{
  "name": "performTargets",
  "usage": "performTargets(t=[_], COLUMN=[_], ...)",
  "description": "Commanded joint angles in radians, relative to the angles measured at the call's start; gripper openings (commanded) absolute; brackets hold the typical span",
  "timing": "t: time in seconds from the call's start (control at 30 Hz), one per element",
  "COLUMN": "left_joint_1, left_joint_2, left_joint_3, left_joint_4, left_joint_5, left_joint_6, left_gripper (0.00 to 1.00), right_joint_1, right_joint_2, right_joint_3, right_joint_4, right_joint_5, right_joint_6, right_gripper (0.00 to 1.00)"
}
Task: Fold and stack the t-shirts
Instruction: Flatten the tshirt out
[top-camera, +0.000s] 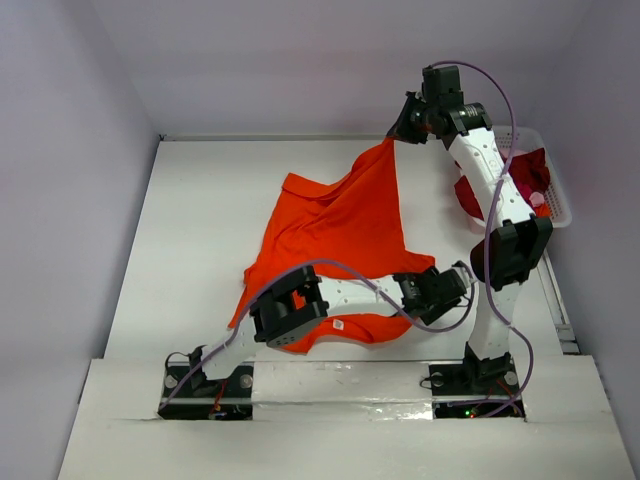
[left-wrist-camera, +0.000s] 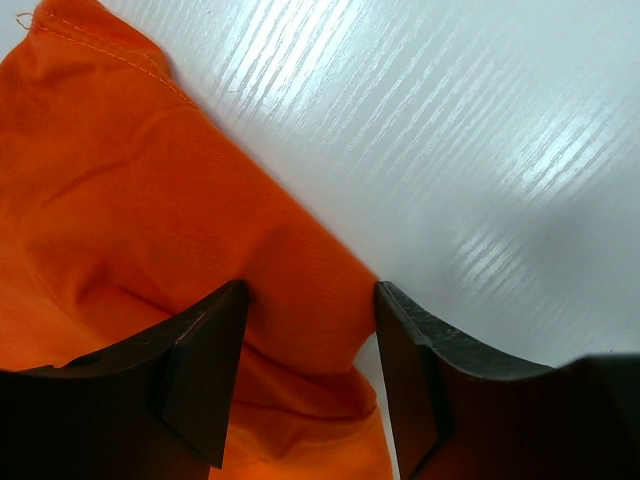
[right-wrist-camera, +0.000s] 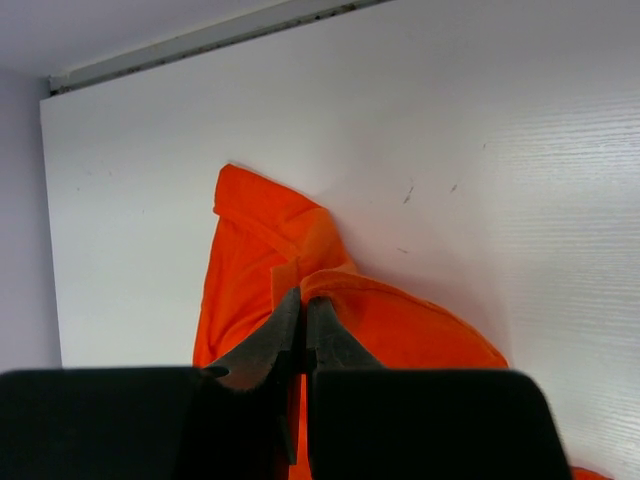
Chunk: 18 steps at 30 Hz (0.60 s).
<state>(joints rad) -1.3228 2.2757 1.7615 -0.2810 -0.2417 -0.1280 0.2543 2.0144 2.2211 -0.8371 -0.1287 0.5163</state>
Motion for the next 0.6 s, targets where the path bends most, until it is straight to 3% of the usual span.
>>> performTargets(t=[0.0,0.23,0.3,0.4,0.57], left_joint_1=[-0.006,-0.015,-0.015,-0.024,-0.024], left_joint_2=[-0.031,-0.039,-0.044,-0.035,-0.035], left_joint_3=[-0.01,0.024,0.024,0.027,0.023], left_joint_4=[-0.041,-0.073,-0.075,-0.081,-0.076], left_joint_5=[-0.024,-0.054,-0.057,-0.057,-0.064], left_joint_6=[-0.013,-0.015,-0.015,-0.016,-0.019], left_gripper=[0.5,0.51,0.48,0.36,0.28], right_joint_1=[-0.007,-0.007,-0.007,-0.007,-0.007], right_joint_2=[-0.068,-0.066,-0.066,-0.066,-0.065], right_joint_3=[0.017,0.018,0.018,0.018,0.017], right_joint_4=[0.039,0.043,0.043,0.044,0.046], right_joint_5=[-0.018,-0.026,-0.026,-0.026,-0.029], right_joint_6=[-0.006,-0.004,-0.004,-0.004,-0.002], right_gripper=[0.0,0.0,0.0,0.0,0.0])
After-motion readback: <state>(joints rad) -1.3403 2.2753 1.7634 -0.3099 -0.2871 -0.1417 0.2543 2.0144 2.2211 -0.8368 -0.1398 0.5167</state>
